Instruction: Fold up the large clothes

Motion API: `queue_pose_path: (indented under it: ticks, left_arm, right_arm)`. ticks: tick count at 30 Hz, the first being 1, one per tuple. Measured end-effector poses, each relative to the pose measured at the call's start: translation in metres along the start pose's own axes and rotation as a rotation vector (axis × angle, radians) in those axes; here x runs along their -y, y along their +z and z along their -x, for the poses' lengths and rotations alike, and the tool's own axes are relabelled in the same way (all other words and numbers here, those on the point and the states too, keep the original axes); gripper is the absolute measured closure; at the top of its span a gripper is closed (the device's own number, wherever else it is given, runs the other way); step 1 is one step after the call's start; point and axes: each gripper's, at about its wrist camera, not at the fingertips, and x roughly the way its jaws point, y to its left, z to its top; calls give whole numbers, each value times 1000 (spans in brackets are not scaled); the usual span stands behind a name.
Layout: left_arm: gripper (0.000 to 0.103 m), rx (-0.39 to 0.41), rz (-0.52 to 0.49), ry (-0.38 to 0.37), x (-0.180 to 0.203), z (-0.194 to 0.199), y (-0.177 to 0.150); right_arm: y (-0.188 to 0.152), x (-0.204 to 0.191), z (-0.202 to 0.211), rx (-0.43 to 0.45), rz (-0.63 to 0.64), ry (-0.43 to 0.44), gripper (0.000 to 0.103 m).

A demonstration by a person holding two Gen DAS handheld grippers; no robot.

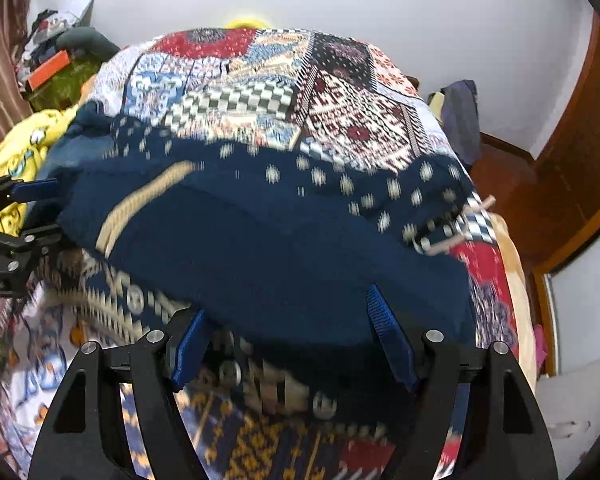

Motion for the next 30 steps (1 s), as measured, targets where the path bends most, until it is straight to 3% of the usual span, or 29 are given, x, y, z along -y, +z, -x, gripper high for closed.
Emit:
queue_pose_path:
  ticks: [2,6,9,12,16,19,26,28,30]
  left_arm:
    - [12,2,-2,29,-11,-10,16]
    - [12,-9,-12,112,-34,-27,55]
    - [12,47,-1,183,-47,-16,90]
    - [12,154,-8,266,-49,13,111]
    - [12,194,2,205,-51,37,111]
    - [12,169,-4,109,-43,42,93]
    - [12,6,15,-137,-12,16,34]
    - [12,-49,14,-168,-3,2,18]
    - [12,-87,0,-153,4,-11,5]
  right_arm:
    - [11,2,-5,15,-4,-1,31]
    - [49,12,-17,30,-1,-92,31]
    - [77,28,-13,75,-66,-136,31]
    - [90,38,6,147,-128,-162,31]
    - [94,42,30,199,-165,-88,31]
    - [86,30,38,189,-144,26,31]
    - [42,-7,22,67,-101,239,31]
    - [26,-14,9,15,-95,252,31]
    - [13,-18,-5,-39,-86,243,31]
